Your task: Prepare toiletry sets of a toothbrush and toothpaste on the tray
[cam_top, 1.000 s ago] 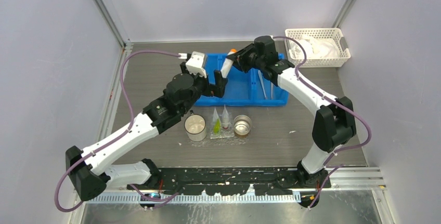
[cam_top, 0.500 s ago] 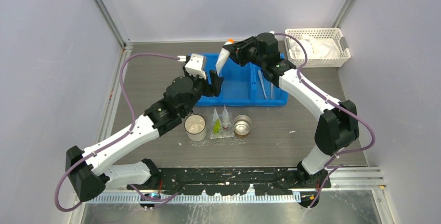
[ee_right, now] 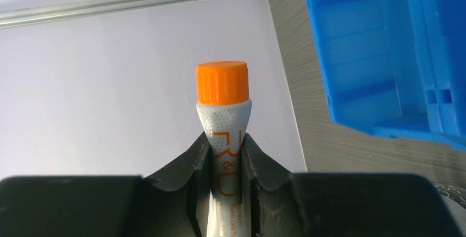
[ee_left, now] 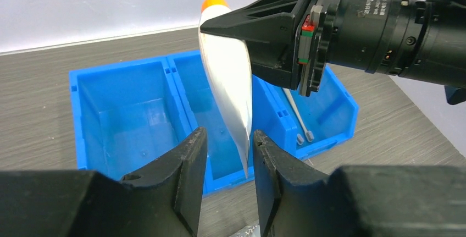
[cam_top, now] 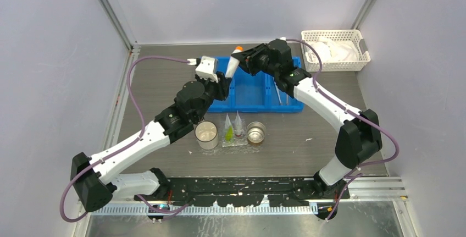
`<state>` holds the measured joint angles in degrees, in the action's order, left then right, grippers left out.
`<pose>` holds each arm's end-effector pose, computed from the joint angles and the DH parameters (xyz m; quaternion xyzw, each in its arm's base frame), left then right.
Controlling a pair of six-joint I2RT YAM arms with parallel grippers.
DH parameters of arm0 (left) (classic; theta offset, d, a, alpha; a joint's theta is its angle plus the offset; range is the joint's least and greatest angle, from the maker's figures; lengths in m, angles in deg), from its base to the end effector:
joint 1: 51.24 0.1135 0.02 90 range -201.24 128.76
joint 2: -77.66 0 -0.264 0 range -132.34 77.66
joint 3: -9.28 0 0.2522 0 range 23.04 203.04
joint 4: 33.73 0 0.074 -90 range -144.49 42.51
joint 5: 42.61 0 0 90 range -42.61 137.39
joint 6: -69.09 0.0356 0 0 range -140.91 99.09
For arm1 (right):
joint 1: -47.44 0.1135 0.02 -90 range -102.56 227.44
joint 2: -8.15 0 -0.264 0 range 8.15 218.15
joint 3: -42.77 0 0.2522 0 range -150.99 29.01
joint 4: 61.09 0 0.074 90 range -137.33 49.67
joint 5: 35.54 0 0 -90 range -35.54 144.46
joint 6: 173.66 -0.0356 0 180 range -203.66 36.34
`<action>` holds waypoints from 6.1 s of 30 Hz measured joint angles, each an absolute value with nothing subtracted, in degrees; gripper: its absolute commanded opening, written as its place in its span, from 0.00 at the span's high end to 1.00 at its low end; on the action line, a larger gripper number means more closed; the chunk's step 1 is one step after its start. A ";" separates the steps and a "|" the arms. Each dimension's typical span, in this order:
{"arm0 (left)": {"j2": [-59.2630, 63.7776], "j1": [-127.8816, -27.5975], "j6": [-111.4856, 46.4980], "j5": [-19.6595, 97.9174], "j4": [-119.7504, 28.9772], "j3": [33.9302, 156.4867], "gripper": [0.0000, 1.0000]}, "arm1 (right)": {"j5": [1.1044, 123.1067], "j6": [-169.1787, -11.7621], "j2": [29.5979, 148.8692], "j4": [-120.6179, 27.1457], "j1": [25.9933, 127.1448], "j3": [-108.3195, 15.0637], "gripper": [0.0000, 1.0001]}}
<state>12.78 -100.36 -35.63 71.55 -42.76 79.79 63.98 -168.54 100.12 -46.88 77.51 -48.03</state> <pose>0.1846 -0.1910 0.3710 0.0733 0.7223 -0.2253 0.6498 0.3315 0.1987 0.3433 0.3202 0.7268 0.5448 0.2691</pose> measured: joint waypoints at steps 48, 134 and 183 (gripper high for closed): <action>-14.19 -100.74 -36.84 70.24 -104.50 142.39 0.98 | 60.81 -137.13 88.53 -21.62 71.21 -50.26 0.00; 4.19 -121.65 -37.10 71.01 -84.75 94.59 0.98 | 48.62 -121.50 74.89 -13.20 67.69 -34.46 0.00; 12.15 -121.63 -39.42 85.08 -86.84 100.97 0.21 | 53.91 -117.81 92.84 -15.34 59.85 -45.45 0.43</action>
<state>12.15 -121.63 -39.42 85.08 -86.84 100.97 53.91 -117.81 92.84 -15.34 59.85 -45.45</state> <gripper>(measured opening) 0.734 0.559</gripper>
